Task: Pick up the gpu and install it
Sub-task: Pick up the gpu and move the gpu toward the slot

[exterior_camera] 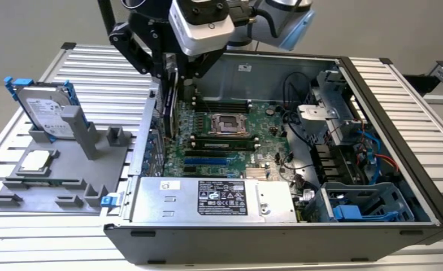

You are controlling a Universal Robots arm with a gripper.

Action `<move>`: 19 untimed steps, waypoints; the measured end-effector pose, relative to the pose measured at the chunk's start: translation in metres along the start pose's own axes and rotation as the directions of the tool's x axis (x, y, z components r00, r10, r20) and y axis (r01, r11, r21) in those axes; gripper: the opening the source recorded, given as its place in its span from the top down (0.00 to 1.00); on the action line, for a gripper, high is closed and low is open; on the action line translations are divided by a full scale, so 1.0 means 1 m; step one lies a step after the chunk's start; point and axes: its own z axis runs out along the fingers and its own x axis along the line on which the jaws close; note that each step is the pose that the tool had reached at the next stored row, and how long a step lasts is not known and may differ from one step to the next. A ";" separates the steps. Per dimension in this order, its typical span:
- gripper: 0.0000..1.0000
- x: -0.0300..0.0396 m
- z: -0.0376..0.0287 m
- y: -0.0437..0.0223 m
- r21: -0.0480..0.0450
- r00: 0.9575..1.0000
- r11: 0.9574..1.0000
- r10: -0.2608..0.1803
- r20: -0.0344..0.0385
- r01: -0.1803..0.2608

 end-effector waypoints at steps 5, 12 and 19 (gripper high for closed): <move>1.00 -0.0068 -0.0001 0.0003 0.000 1.000 1.000 0.000 0.000 0.000; 1.00 -0.0160 -0.0001 0.0007 0.000 1.000 1.000 0.000 0.000 0.000; 1.00 -0.0253 -0.0002 0.0011 0.000 1.000 1.000 0.000 0.000 0.000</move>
